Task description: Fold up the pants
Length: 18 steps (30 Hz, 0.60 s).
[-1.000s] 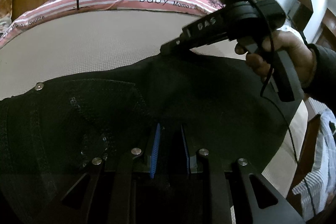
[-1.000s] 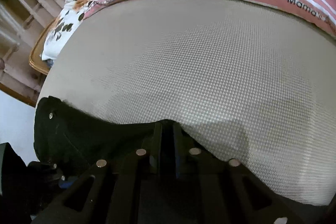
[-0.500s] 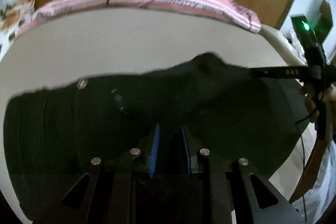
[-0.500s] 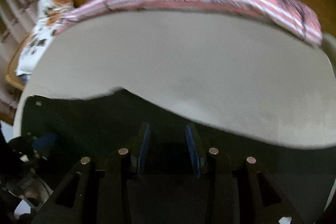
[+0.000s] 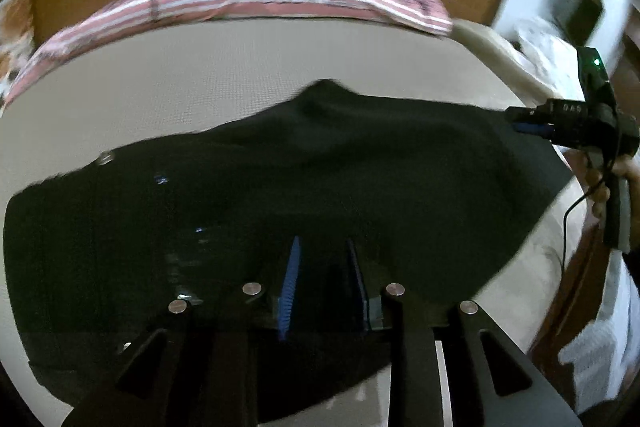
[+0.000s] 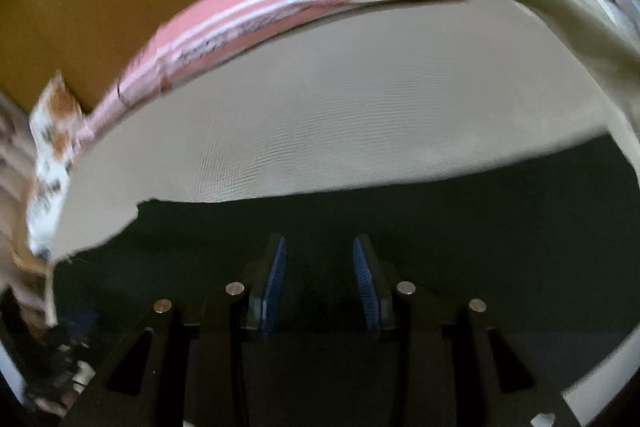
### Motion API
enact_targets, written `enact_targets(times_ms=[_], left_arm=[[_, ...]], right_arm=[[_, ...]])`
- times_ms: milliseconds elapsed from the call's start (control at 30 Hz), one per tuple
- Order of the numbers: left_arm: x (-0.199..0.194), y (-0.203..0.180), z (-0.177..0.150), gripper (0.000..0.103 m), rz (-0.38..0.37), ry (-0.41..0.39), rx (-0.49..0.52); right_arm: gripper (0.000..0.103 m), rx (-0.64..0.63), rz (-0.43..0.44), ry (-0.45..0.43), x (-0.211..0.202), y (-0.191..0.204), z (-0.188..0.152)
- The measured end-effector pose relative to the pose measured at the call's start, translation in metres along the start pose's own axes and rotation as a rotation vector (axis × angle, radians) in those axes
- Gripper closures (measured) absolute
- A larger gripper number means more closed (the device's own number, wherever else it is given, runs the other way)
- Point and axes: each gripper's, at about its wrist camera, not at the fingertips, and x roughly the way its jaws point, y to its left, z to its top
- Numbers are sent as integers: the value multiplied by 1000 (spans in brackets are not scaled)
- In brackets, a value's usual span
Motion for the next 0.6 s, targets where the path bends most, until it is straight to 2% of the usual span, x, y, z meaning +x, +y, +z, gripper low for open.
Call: enact_targets(times_ms=[67,133,367,500,600], left_arm=[[1,-15,2,69,-23,7,31],[6,-32,6,66,-48,16,58],[32,-70,18,64,-92,66,91],[45,-82,20,64,-88,97,105],[51,-88,20,64,-82,109,110]], right_arm=[[69,81,31,-21,-21,-29,-13],[69,155,27,-36,-39,-57,-26],[69,422,-36,-96,-98,-171,-86],[69,572,-43,-127,-111,-226,-110],[69,613,-51,-140,-107,-249,-112]])
